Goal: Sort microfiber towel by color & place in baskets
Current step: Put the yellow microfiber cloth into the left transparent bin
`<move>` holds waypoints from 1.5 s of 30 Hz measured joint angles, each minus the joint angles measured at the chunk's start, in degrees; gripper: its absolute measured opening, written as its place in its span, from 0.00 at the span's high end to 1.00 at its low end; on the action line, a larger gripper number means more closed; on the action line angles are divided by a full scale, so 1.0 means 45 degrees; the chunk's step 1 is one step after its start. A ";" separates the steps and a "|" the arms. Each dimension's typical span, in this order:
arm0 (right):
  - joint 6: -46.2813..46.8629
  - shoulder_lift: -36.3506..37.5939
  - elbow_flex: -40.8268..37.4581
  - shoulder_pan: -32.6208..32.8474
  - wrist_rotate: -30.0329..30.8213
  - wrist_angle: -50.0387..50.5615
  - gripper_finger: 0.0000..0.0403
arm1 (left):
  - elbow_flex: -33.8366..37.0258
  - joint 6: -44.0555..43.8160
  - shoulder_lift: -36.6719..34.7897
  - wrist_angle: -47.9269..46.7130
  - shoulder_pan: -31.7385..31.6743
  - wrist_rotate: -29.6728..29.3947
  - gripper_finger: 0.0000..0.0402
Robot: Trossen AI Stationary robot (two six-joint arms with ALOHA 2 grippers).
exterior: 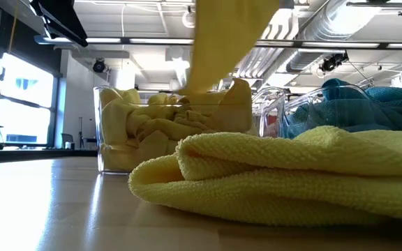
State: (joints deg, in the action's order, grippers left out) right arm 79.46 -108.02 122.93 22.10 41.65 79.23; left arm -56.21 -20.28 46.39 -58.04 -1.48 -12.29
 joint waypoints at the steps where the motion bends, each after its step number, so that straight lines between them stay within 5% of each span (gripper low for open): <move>1: 0.0425 -0.0229 0.0108 -0.0065 0.0053 0.0429 1.00 | 0.0000 -0.0002 0.0000 0.0000 0.0000 0.0000 0.75; 21: 0.1352 -0.4805 0.0167 -0.1508 -0.3044 0.0275 1.00 | 0.0000 -0.0129 0.0000 -0.0025 0.0005 0.0714 0.75; 29: 0.1701 -0.5519 0.0120 -0.2065 -0.4931 0.0070 1.00 | 0.0000 -0.0478 0.0000 -0.0372 0.0000 0.0714 0.75; 36: 0.1184 -0.5527 -0.1743 -0.2505 -0.6365 -0.2503 1.00 | 0.0000 -0.0491 -0.0002 -0.0515 0.0002 0.1064 0.75; 45: 0.1233 -0.5471 -0.2464 -0.2582 -0.6594 -0.3103 0.92 | 0.0000 -0.0478 -0.0010 -0.0515 0.0005 0.1379 0.75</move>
State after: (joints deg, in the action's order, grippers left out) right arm 85.01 -132.64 111.84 10.48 11.97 65.26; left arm -56.21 -22.44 46.35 -60.36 -1.45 -6.09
